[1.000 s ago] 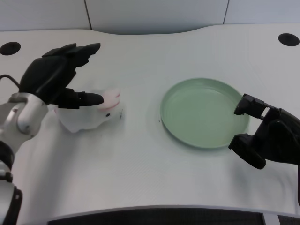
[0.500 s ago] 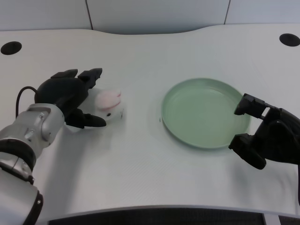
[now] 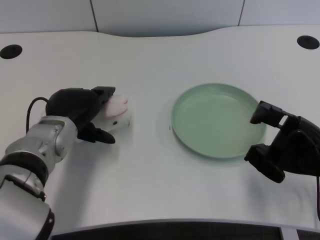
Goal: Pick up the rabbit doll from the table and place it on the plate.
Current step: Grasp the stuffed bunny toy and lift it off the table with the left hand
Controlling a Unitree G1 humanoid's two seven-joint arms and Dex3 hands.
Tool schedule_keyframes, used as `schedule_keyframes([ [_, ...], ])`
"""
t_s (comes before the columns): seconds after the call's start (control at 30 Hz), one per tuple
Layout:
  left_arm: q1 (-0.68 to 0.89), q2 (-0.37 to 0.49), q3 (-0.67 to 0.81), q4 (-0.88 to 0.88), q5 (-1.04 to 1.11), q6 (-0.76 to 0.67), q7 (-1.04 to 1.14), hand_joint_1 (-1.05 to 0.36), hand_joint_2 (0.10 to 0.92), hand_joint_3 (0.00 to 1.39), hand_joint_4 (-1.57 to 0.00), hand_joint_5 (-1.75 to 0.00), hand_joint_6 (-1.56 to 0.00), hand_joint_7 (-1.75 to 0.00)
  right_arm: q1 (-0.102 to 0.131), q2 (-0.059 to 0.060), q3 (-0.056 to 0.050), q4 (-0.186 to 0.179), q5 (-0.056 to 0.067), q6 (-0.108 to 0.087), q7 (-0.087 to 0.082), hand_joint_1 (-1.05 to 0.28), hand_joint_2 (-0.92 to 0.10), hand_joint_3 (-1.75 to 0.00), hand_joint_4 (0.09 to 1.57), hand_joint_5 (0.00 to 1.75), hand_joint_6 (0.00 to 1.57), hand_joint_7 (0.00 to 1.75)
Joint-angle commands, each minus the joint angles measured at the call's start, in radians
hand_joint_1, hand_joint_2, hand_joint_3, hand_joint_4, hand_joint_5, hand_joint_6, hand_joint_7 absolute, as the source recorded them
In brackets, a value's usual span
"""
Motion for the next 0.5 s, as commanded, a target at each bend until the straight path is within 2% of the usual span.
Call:
schedule_keyframes([
  [0.03, 0.011, -0.003, -0.032, 0.015, 0.032, 0.023, 0.032, -0.90, 0.916, 0.01, -0.40, -0.08, -0.31, -0.02, 0.010, -0.017, 0.001, -0.009, -0.004, -0.011, 0.020, -0.80, -0.92, -0.06, 1.04, 1.60, 0.86, 1.39],
  [0.1, 0.007, -0.005, -0.047, 0.016, 0.045, 0.031, 0.045, -0.90, 0.919, 0.01, -0.43, -0.08, -0.33, -0.02, 0.012, -0.018, 0.004, -0.014, -0.007, -0.021, 0.022, -0.83, -0.92, -0.03, 1.06, 1.61, 0.87, 1.43],
  [0.23, -0.007, -0.007, -0.093, 0.019, 0.088, 0.052, 0.105, -0.85, 0.921, 0.04, -0.63, -0.22, -0.48, -0.06, 0.021, -0.010, -0.007, -0.027, 0.011, -0.009, 0.020, -0.83, -0.92, -0.03, 1.08, 1.65, 0.89, 1.39],
  [0.27, -0.009, -0.007, -0.102, 0.020, 0.098, 0.059, 0.119, -0.84, 0.921, 0.04, -0.61, -0.44, -0.59, -0.05, 0.023, -0.007, -0.009, -0.033, 0.014, -0.010, 0.018, -0.84, -0.92, -0.02, 1.08, 1.65, 0.91, 1.36],
  [0.3, -0.011, -0.007, -0.109, 0.020, 0.103, 0.063, 0.129, -0.82, 0.921, 0.03, -0.56, -0.84, -0.77, -0.08, 0.025, -0.005, -0.009, -0.038, 0.015, -0.010, 0.016, -0.85, -0.92, -0.02, 1.08, 1.65, 0.92, 1.34],
  [0.33, -0.013, -0.006, -0.122, 0.021, 0.115, 0.069, 0.147, -0.81, 0.921, 0.03, -0.54, -0.95, -0.81, -0.09, 0.026, -0.004, -0.010, -0.042, 0.019, -0.004, 0.022, -0.85, -0.92, -0.02, 1.08, 1.66, 0.93, 1.33],
  [0.37, -0.013, -0.005, -0.131, 0.021, 0.122, 0.072, 0.159, -0.78, 0.920, 0.02, -0.54, -1.31, -0.81, -0.50, 0.027, -0.003, -0.010, -0.046, 0.021, 0.000, 0.026, -0.84, -0.92, -0.01, 1.08, 1.67, 0.94, 1.30],
  [0.4, -0.014, -0.005, -0.136, 0.022, 0.127, 0.073, 0.167, -0.76, 0.920, 0.01, -0.53, -1.45, -0.73, -0.79, 0.028, -0.003, -0.010, -0.048, 0.022, 0.004, 0.029, -0.83, -0.91, -0.01, 1.08, 1.67, 0.94, 1.29],
  [0.43, -0.017, -0.004, -0.154, 0.023, 0.145, 0.083, 0.178, -0.75, 0.921, 0.03, -0.55, -1.56, -0.69, -0.98, 0.029, -0.004, -0.007, -0.053, 0.020, 0.001, 0.033, -0.84, -0.91, -0.01, 1.08, 1.68, 0.95, 1.28],
  [0.5, -0.021, -0.001, -0.180, 0.025, 0.170, 0.097, 0.190, -0.74, 0.921, 0.09, -0.62, -1.71, -0.68, -1.13, 0.030, -0.005, -0.003, -0.060, 0.017, -0.003, 0.035, -0.87, -0.92, 0.00, 1.08, 1.72, 0.95, 1.31],
])
